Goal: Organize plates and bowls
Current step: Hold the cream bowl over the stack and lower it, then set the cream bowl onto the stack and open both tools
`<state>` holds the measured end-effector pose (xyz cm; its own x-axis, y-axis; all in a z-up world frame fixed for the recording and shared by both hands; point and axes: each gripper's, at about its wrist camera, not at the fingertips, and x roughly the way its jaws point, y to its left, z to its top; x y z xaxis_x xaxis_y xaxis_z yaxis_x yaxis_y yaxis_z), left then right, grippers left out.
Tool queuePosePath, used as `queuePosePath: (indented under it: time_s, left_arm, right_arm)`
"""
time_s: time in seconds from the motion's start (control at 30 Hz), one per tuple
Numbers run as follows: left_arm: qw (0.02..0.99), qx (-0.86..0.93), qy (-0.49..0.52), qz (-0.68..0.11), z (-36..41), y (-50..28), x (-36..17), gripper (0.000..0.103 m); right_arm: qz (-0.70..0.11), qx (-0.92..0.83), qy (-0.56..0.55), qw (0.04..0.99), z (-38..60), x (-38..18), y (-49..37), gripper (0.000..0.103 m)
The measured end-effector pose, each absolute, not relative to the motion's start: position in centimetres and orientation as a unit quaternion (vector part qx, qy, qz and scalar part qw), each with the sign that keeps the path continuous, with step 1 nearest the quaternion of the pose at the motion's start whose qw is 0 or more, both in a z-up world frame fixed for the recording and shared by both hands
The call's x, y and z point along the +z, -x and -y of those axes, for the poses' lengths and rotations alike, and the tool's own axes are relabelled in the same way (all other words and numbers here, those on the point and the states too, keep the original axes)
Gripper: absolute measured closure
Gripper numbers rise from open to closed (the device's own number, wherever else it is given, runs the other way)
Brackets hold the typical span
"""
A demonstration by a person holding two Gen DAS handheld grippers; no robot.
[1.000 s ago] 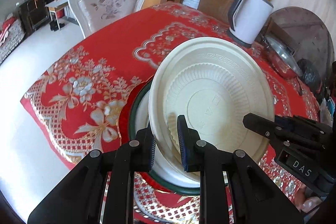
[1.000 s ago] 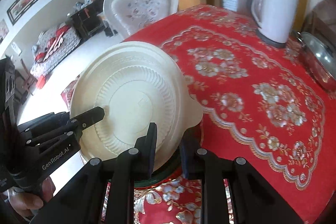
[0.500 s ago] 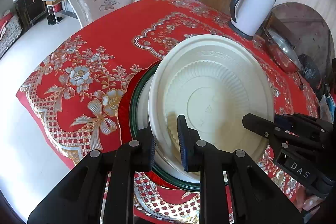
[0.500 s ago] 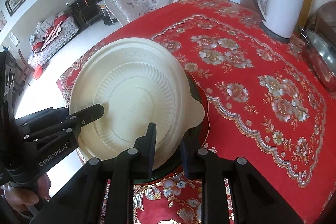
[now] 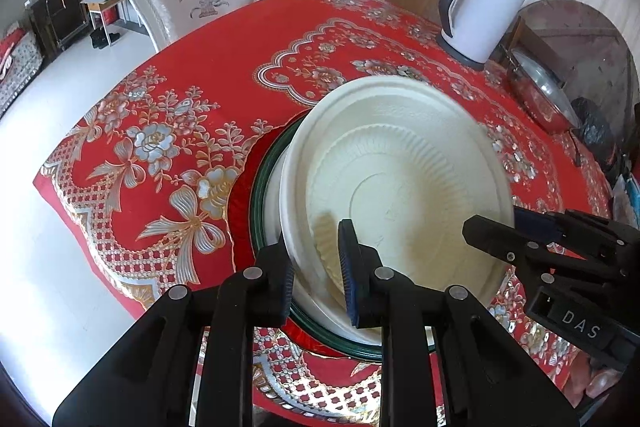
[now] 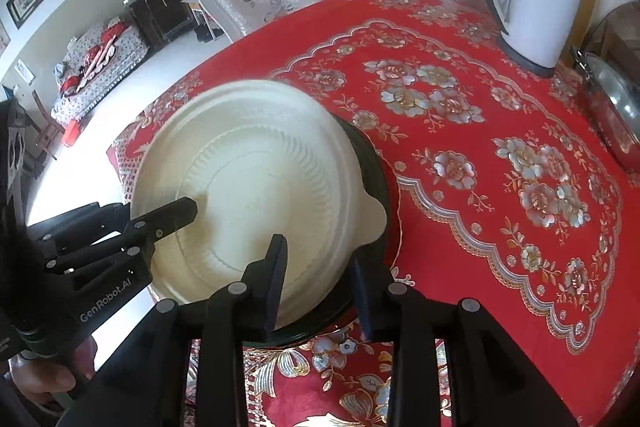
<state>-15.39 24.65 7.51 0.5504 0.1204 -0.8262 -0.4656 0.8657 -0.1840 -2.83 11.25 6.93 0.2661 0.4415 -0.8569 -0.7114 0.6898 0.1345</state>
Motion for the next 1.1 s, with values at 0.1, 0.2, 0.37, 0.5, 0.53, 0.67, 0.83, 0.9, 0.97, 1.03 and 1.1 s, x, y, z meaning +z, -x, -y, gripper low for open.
queuePosePath:
  time_s: [0.1, 0.2, 0.37, 0.5, 0.53, 0.67, 0.83, 0.9, 0.97, 1.03, 1.1]
  left_arm:
    - [0.859, 0.169, 0.192, -0.444, -24.6, 15.4, 7.6, 0.08]
    - [0.859, 0.169, 0.19, -0.445, -24.5, 15.4, 7.6, 0.08]
    - [0.858, 0.162, 0.2, -0.444, -24.4, 15.6, 7.9, 0.068]
    - [0.86, 0.158, 0.211, -0.437, -24.4, 15.5, 8.3, 0.058]
    - [0.863, 0.165, 0.202, -0.433, -24.3, 15.7, 8.6, 0.058]
    - [0.871, 0.19, 0.182, -0.414, -24.2, 16.5, 9.4, 0.058]
    - [0.89, 0.233, 0.145, -0.365, -23.4, 18.2, 11.0, 0.058]
    - [0.896, 0.241, 0.136, -0.348, -23.0, 18.6, 11.5, 0.056]
    - [0.9, 0.244, 0.131, -0.337, -22.4, 18.9, 11.9, 0.048]
    - [0.907, 0.237, 0.131, -0.324, -22.0, 19.0, 12.0, 0.048]
    - [0.912, 0.238, 0.126, -0.31, -21.6, 19.2, 12.2, 0.048]
  right_arm:
    - [-0.478, 0.365, 0.138, 0.787, -11.2, 7.1, 2.8, 0.071]
    - [-0.478, 0.368, 0.131, 0.787, -11.0, 7.2, 2.8, 0.07]
    - [-0.476, 0.367, 0.118, 0.791, -10.7, 7.3, 2.8, 0.07]
    - [-0.473, 0.365, 0.108, 0.795, -10.4, 7.6, 2.7, 0.067]
    - [-0.472, 0.365, 0.106, 0.796, -10.3, 7.7, 2.7, 0.067]
    - [-0.465, 0.364, 0.09, 0.802, -9.6, 8.1, 2.7, 0.067]
    - [-0.442, 0.354, 0.074, 0.821, -8.7, 8.9, 3.5, 0.066]
    - [-0.425, 0.347, 0.069, 0.833, -8.5, 9.4, 4.0, 0.061]
    - [-0.404, 0.339, 0.061, 0.847, -8.2, 9.7, 4.7, 0.052]
    - [-0.387, 0.335, 0.054, 0.857, -7.9, 9.9, 5.1, 0.05]
    - [-0.362, 0.323, 0.051, 0.873, -7.7, 10.2, 5.8, 0.05]
